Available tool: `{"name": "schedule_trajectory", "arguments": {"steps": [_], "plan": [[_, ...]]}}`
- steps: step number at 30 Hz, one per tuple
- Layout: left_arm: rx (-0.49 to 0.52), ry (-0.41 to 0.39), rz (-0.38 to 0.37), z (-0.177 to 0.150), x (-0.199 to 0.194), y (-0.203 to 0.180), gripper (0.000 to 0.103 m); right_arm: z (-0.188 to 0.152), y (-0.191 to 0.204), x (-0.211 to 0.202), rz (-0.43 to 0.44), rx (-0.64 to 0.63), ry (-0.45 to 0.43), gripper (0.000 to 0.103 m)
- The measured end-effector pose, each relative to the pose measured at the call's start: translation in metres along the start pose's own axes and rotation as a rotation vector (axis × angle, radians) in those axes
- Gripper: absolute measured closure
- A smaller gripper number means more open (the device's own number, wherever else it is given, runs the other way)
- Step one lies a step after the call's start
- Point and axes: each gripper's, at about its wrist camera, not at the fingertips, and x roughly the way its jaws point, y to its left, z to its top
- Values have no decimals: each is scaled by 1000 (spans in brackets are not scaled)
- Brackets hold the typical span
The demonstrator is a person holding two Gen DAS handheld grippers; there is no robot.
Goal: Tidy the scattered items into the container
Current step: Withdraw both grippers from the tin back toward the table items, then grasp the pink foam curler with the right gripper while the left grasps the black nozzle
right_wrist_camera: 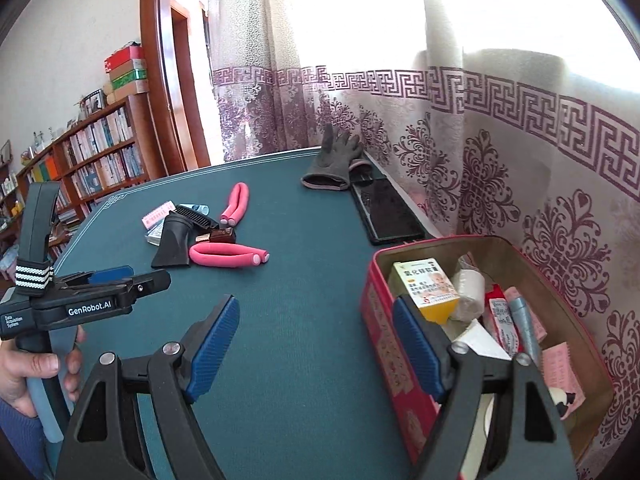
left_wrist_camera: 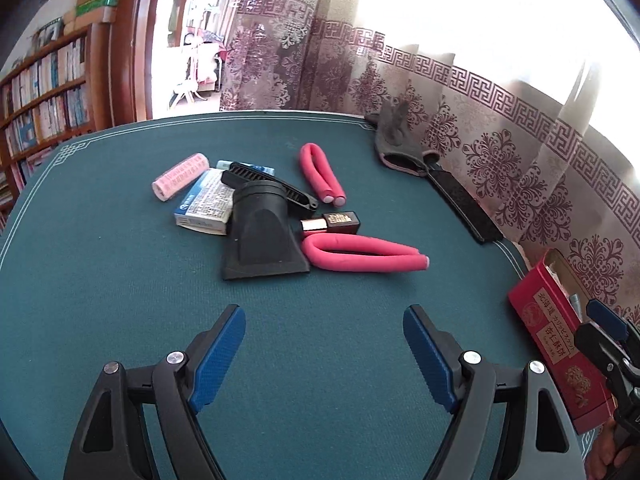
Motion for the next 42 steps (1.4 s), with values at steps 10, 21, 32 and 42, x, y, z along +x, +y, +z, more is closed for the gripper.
{"name": "schedule_trajectory", "arguments": {"steps": [10,21,32,42], "plan": [[-63,-6,55,-2,10,48,20,15,51,74,117,-66,70,21],[-123,18,63,-9,22,74,20,40,95,163,196,-255,148,21],[-127,39,60,-14,29,74,20,37,103,192,200,-393,220,21],[-124,30,52,-16,29,73,20,45,94,202,195,-311,255,34]]}}
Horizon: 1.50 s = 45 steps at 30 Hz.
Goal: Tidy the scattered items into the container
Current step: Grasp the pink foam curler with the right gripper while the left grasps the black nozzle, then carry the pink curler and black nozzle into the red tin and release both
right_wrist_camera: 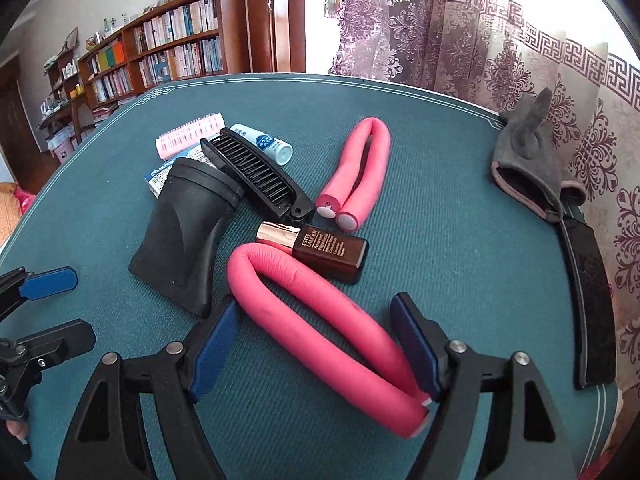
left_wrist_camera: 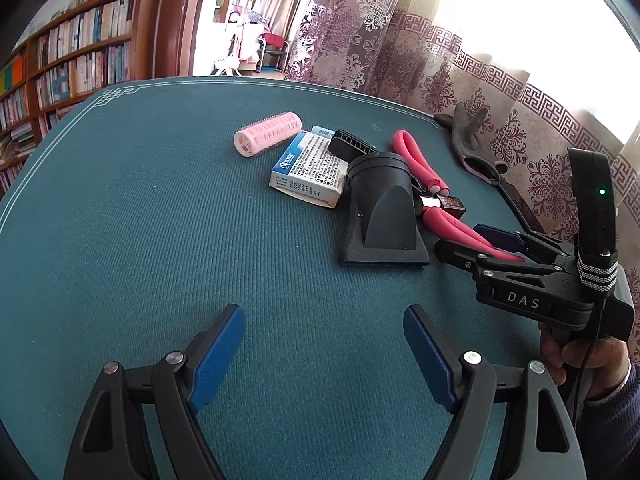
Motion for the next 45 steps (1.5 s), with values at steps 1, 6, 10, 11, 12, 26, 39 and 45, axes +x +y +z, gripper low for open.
{"name": "schedule_trajectory", "arguments": {"steps": [1,6,10,11,12,26,39,45], "plan": [[3,-1,1,0,0,0,20,-2,-1,-3,1,11,0,43],[9,-5,1,0,0,-1,20,-19,0,-22,21,75,14,77],[10,-5,8,0,1,-1,20,-42,2,-40,51,141,7,78],[12,-3,14,0,1,-2,20,-47,3,-45,56,158,2,78],[14,0,20,1,2,-3,20,-53,3,-49,60,174,-4,78],[63,-4,72,51,40,-49,20,-80,-33,-64,60,398,-108,78],[103,-13,135,67,80,-70,49,-84,-39,-64,76,422,-119,78],[95,-14,108,55,66,-67,49,-85,-38,-65,74,422,-125,78]]}}
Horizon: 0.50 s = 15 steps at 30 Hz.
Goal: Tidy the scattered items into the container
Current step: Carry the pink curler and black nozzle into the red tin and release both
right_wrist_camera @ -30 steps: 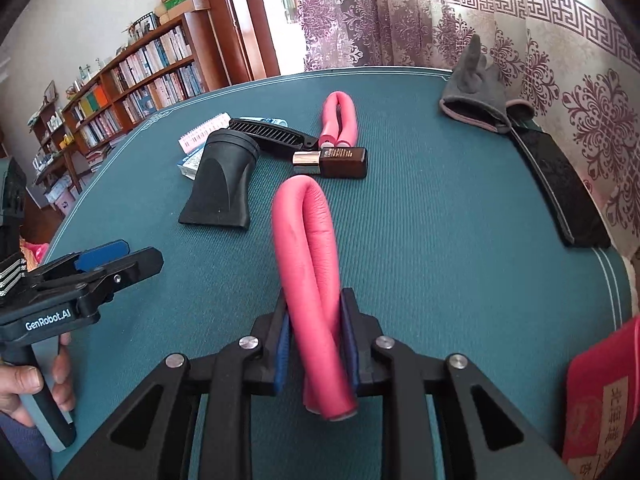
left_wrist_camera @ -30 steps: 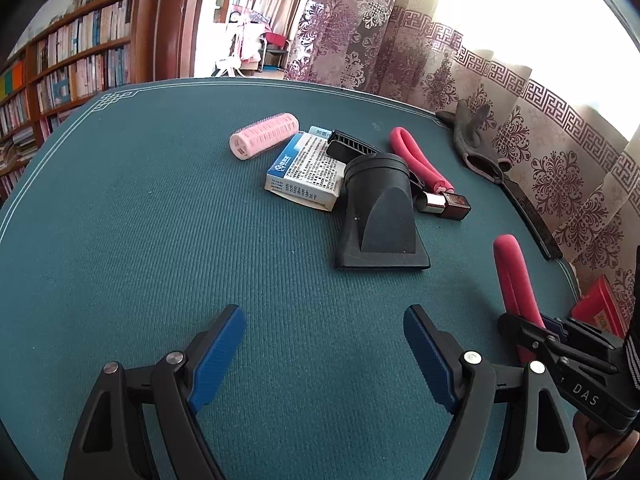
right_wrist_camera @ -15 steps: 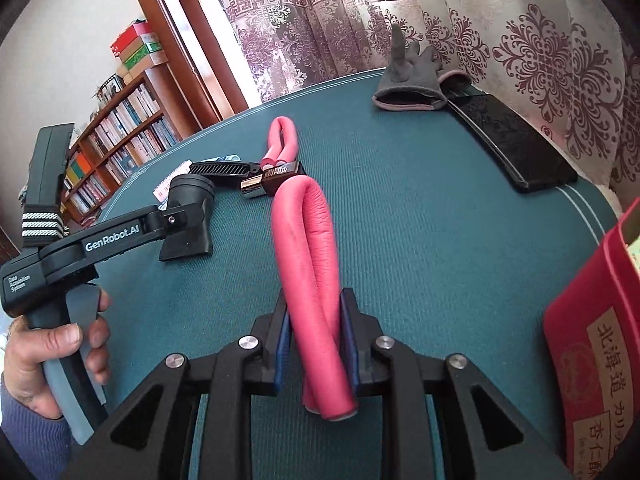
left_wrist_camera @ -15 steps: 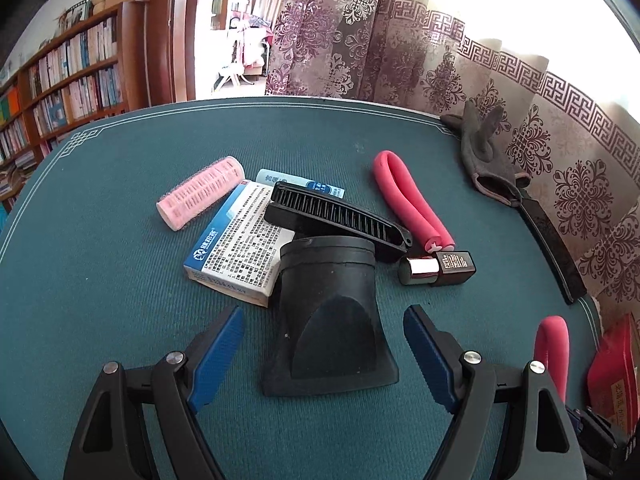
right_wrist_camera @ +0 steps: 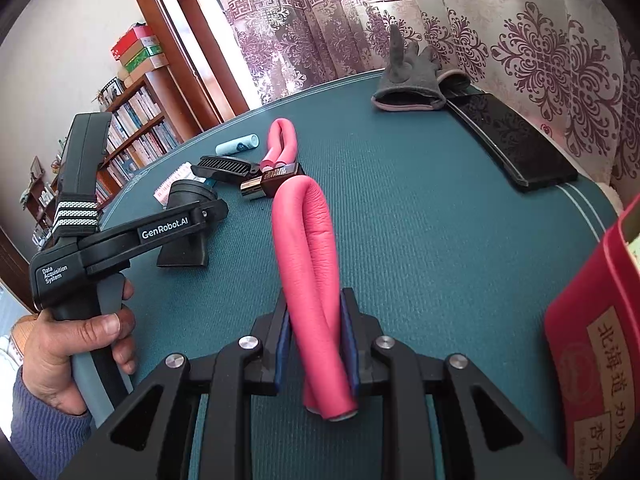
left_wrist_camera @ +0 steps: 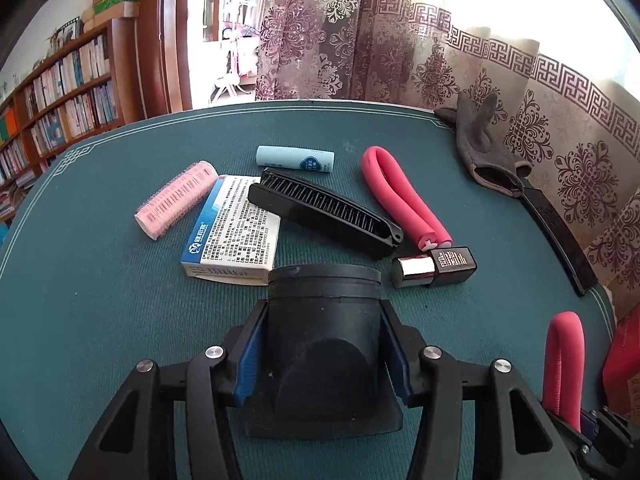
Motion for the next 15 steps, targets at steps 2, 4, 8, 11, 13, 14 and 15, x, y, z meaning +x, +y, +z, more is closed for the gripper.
{"name": "schedule_trajectory", "arguments": {"steps": [2,4,8,11,13,14,15], "plan": [[-21,4,-21,-5,-6,3,49,0,-1,0,3,6,-3,78],[-38,3,-40,-10,-13,6,49,0,-2,-1,4,14,-11,78],[-38,-11,-78,-20,-34,7,49,1,-3,-3,-10,26,-32,78],[-30,-27,-97,-26,-51,7,49,4,4,-12,-59,1,-63,78],[-23,-35,-106,-31,-63,10,49,7,13,-27,-78,-31,-101,78],[-18,-37,-112,-33,-67,10,49,8,17,-36,-80,-38,-118,78],[-15,-39,-119,-35,-71,10,49,9,20,-45,-83,-42,-134,78]]}}
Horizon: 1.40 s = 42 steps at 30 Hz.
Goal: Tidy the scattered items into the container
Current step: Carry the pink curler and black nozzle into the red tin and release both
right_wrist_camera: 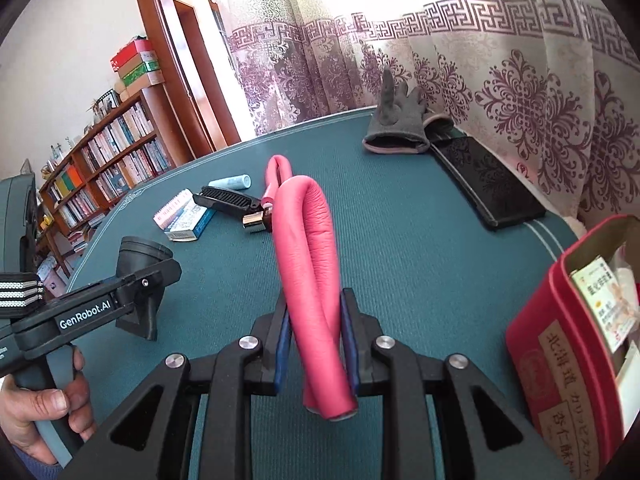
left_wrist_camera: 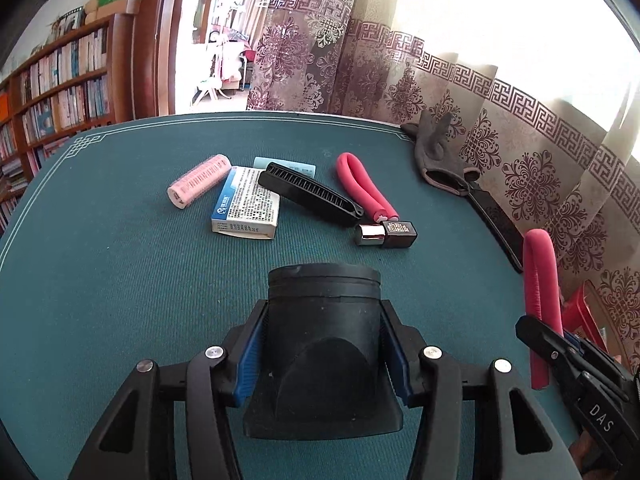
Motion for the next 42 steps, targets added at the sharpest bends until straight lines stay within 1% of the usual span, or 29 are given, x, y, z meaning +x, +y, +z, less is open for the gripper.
{"name": "schedule_trajectory", "arguments": {"steps": [3,6,10,13,18,21,23,25,26,27,28,29,30,31,33,35,40,42], "plan": [[12,-9,-29,-4,-12,-5,49,2,-1,-28,-27,-3,-40,78],[42,-15,-60,-8,-22,-20,49,2,-15,-57,-72,16,-72,78],[86,-5,-117,-9,-27,-51,49,-2,-49,-98,-151,61,-111,78],[125,4,-158,-8,-28,-81,49,-4,-79,-129,-219,99,-141,78],[215,1,-232,-4,-32,-140,49,-12,-127,-165,-265,183,-138,78],[273,9,-280,-4,-32,-174,49,-22,-143,-173,-258,214,-114,78],[306,16,-303,-5,-32,-190,49,-30,-147,-173,-262,216,-97,78],[319,0,-288,-4,-33,-194,49,-38,-153,-173,-246,231,-85,78],[318,-7,-262,-3,-33,-193,48,-40,-155,-172,-236,239,-80,75],[310,-7,-232,-2,-32,-188,45,-42,-158,-173,-233,248,-82,71],[293,-1,-207,-1,-30,-181,35,-42,-159,-173,-226,254,-82,66],[268,1,-186,-1,-29,-172,30,-42,-160,-172,-222,254,-83,62],[242,4,-162,-2,-26,-161,26,-42,-160,-173,-218,250,-86,53],[223,16,-140,-3,-23,-153,26,-42,-159,-173,-216,242,-91,42],[195,46,-105,-8,-16,-137,26,-41,-157,-174,-221,230,-109,30],[172,80,-76,-15,-7,-127,26,-40,-155,-174,-229,217,-120,29],[168,156,-76,-40,12,-120,26,-41,-153,-171,-232,206,-114,28],[180,162,-80,-47,18,-122,26,-42,-154,-170,-237,207,-112,28]]}}
